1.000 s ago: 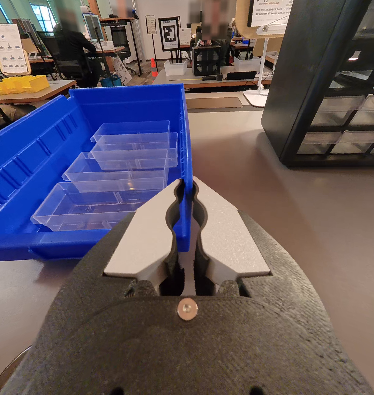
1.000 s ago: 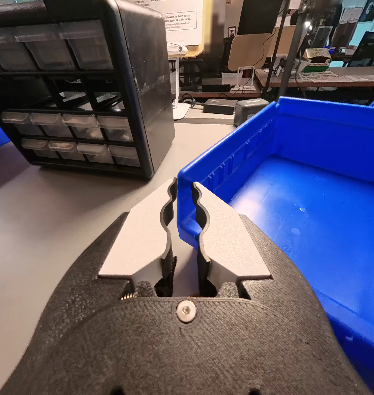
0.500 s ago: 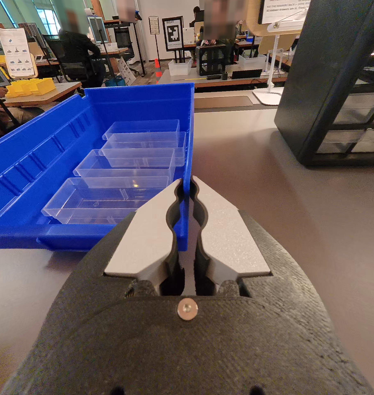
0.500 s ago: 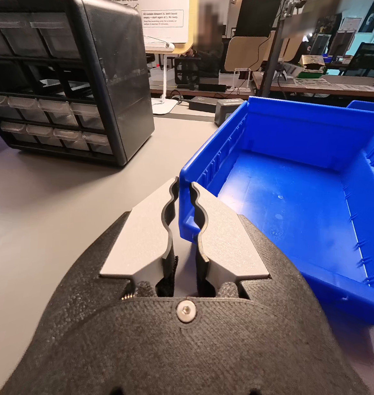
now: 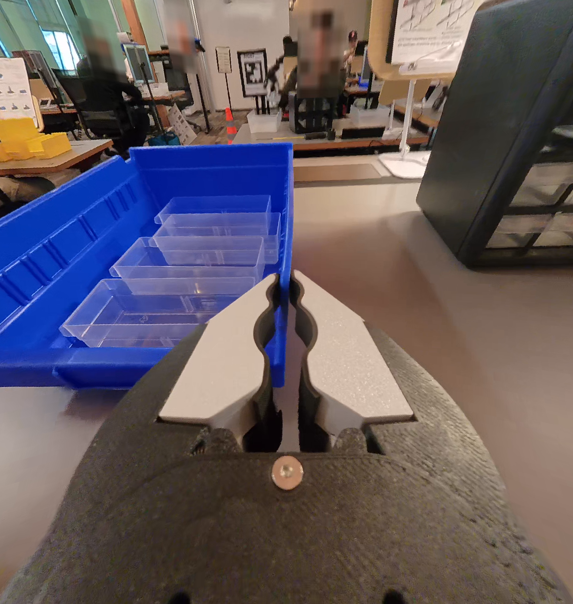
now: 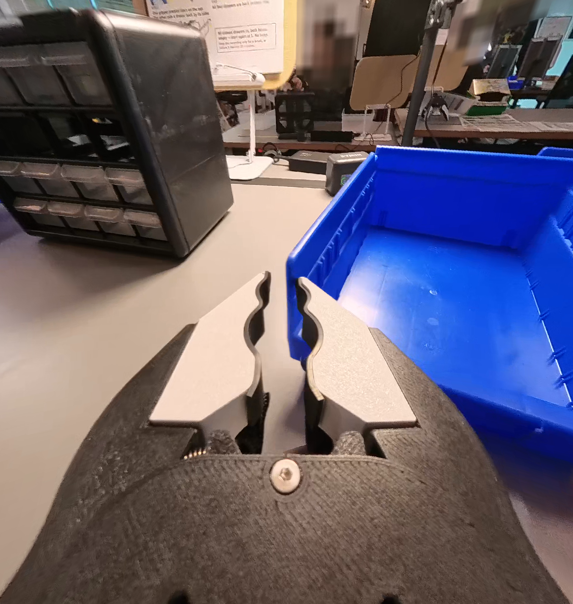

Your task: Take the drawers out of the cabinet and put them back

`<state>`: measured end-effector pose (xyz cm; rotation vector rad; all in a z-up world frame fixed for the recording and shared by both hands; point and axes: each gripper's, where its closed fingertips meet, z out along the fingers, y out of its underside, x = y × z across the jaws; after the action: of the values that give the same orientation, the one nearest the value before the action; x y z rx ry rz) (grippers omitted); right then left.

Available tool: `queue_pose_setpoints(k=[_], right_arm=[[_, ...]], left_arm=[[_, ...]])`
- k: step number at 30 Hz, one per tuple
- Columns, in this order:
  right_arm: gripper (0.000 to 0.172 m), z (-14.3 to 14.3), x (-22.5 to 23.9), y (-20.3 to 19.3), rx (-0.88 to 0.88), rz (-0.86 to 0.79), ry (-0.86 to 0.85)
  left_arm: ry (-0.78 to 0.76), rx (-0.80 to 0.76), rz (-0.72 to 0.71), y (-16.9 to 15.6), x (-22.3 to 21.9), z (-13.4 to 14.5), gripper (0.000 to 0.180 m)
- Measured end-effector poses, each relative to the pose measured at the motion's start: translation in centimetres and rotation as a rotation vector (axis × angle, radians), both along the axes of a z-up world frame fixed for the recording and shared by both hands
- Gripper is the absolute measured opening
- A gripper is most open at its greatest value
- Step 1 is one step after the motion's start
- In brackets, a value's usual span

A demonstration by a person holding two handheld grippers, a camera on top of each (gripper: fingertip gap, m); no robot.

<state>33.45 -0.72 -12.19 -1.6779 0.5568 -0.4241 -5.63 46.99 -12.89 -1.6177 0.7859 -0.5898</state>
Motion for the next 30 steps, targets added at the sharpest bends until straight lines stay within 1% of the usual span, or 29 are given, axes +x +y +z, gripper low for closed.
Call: queue_pose_setpoints(k=[4, 6, 8, 11, 14, 16, 18, 19, 22, 23, 25, 27, 29, 30], right_arm=[[0.027, 1.8, -2.1, -0.4, 0.029, 0.039, -0.046], [0.03, 3.0, -3.6, 0.1, 0.049, 0.074, -0.065], [0.032, 4.2, -5.6, 1.6, 0.095, 0.155, -0.062], [0.034, 5.1, -8.7, 5.8, 0.148, 0.319, -0.06], [0.048, 5.4, -10.6, 10.9, 0.15, 0.437, -0.021], [0.058, 5.8, -11.3, 14.4, 0.161, 0.475, -0.018], [0.07, 5.7, -12.7, 17.9, 0.146, 0.537, -0.017], [0.082, 5.5, -13.6, 19.6, 0.128, 0.57, -0.031], [0.096, 4.1, -16.2, 23.4, 0.087, 0.672, -0.059], [0.096, 3.6, -17.2, 24.2, 0.084, 0.714, -0.057], [0.099, 2.6, -18.4, 25.3, 0.07, 0.772, -0.063], [0.098, 2.1, -19.5, 25.7, 0.092, 0.836, -0.063], [0.096, 1.9, -20.4, 25.5, 0.14, 0.907, -0.083], [0.096, 1.9, -20.9, 25.3, 0.155, 0.952, -0.077]], left_arm=[[-0.134, 0.02, -0.019, -2.0, -1.0, 2.4, 0.027], [-0.171, 0.078, -0.039, -3.6, -1.2, 4.2, 0.028], [-0.192, 0.132, -0.115, -5.5, -0.1, 6.0, 0.031], [-0.203, 0.174, -0.258, -7.5, 3.4, 8.2, 0.039], [-0.204, 0.185, -0.353, -7.8, 8.0, 10.5, 0.045], [-0.206, 0.198, -0.376, -6.6, 11.4, 11.9, 0.047], [-0.206, 0.199, -0.362, -4.3, 14.9, 12.6, 0.051], [-0.201, 0.195, -0.345, -2.7, 16.6, 12.4, 0.053], [-0.204, 0.175, -0.284, 1.5, 19.8, 10.4, 0.055], [-0.217, 0.165, -0.267, 2.5, 20.2, 9.4, 0.054], [-0.236, 0.131, -0.256, 3.3, 20.1, 7.4, 0.053], [-0.22, 0.1, -0.288, 3.0, 19.8, 6.2, 0.054], [-0.187, 0.151, -0.283, 3.1, 19.0, 5.4, 0.052], [-0.156, 0.153, -0.274, 3.4, 18.8, 4.8, 0.052]])
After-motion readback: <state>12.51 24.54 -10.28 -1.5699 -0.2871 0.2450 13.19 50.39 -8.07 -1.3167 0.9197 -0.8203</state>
